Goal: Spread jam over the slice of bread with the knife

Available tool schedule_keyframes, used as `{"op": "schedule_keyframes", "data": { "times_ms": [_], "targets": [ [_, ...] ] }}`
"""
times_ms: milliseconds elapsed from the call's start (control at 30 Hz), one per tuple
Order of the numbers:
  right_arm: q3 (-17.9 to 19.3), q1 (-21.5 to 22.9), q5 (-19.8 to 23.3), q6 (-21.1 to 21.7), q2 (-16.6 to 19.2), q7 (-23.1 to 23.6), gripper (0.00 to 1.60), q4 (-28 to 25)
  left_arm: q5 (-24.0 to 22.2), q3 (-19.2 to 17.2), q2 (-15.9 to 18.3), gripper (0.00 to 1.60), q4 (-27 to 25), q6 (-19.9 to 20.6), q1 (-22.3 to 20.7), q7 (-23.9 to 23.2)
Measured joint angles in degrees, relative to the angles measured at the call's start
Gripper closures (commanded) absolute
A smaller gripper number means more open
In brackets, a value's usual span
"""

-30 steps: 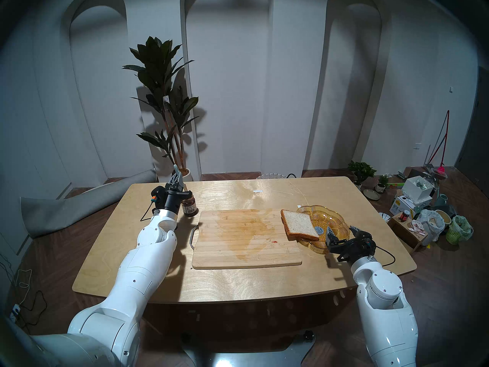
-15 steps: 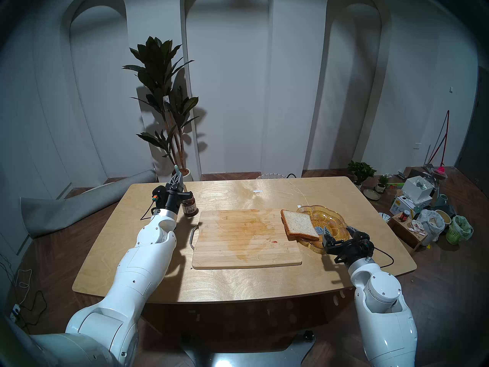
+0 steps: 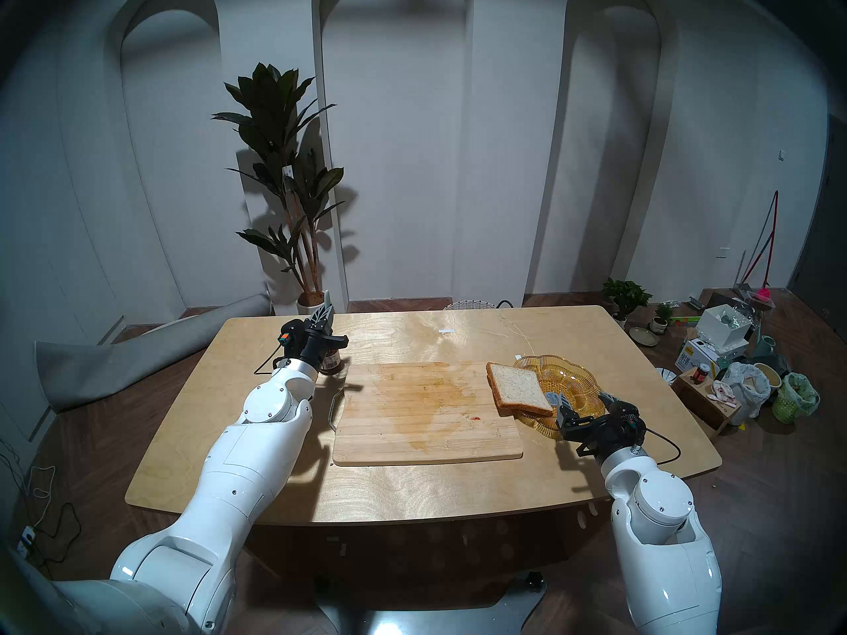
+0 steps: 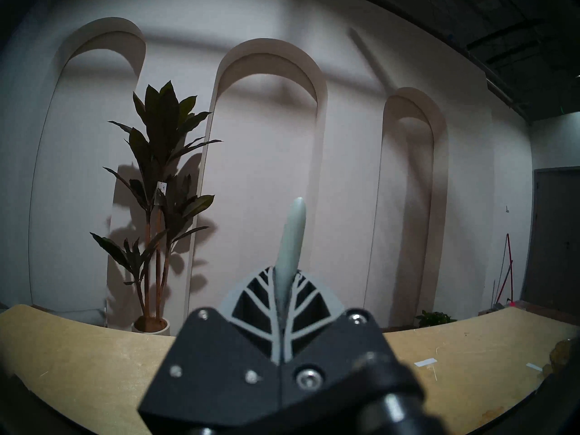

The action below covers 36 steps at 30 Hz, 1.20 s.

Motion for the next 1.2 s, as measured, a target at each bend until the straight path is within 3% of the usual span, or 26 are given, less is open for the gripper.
{"op": "schedule_keyframes", "data": {
  "times_ms": [733, 1200],
  "targets": [
    [0.3, -2.6, 0.8, 0.1, -0.6, 0.5, 0.0, -4.0, 3.1, 2.8, 1.5, 1.6, -4.5, 6.0, 1.6, 3.4],
    [-2.3, -3.6, -0.5, 2.3, -1.2, -1.0, 0.0, -7.1, 4.1, 2.7, 2.4, 1.6, -5.8, 7.7, 1.9, 5.7]
  ]
}}
